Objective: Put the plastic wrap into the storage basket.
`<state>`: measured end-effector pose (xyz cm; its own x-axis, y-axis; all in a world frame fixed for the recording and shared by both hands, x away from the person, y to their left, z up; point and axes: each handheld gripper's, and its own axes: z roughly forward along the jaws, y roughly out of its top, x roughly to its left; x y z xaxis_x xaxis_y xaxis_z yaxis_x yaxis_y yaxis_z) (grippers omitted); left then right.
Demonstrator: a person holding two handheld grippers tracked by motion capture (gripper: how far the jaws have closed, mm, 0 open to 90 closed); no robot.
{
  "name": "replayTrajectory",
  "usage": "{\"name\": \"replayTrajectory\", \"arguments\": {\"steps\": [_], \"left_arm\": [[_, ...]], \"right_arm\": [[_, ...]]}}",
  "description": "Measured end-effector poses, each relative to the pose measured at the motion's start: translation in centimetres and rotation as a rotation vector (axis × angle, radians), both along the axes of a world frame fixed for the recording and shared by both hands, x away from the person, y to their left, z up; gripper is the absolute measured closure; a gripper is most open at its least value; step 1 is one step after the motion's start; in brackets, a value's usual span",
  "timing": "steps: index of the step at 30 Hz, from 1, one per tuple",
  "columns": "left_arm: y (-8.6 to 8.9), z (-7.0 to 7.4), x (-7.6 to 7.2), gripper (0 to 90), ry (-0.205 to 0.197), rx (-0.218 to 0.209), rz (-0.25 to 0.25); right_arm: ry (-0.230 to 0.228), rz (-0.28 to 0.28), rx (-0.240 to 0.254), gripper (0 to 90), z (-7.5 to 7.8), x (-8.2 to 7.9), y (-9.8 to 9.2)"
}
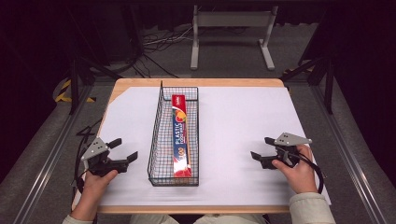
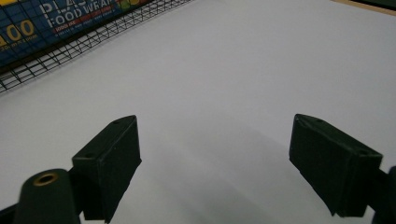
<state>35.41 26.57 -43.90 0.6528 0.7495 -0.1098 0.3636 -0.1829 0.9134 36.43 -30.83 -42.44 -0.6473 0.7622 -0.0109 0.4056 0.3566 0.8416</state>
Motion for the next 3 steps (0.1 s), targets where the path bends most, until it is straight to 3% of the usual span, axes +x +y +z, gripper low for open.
{"name": "replayTrajectory", "arguments": {"steps": [3], "left_arm": [[-0.02,-0.01,0.00,12.4,-0.006,0.003,-0.001]], "right_arm": [[-0.001,0.004,0.003,17.0,-0.35,-0.01,0.01]]}}
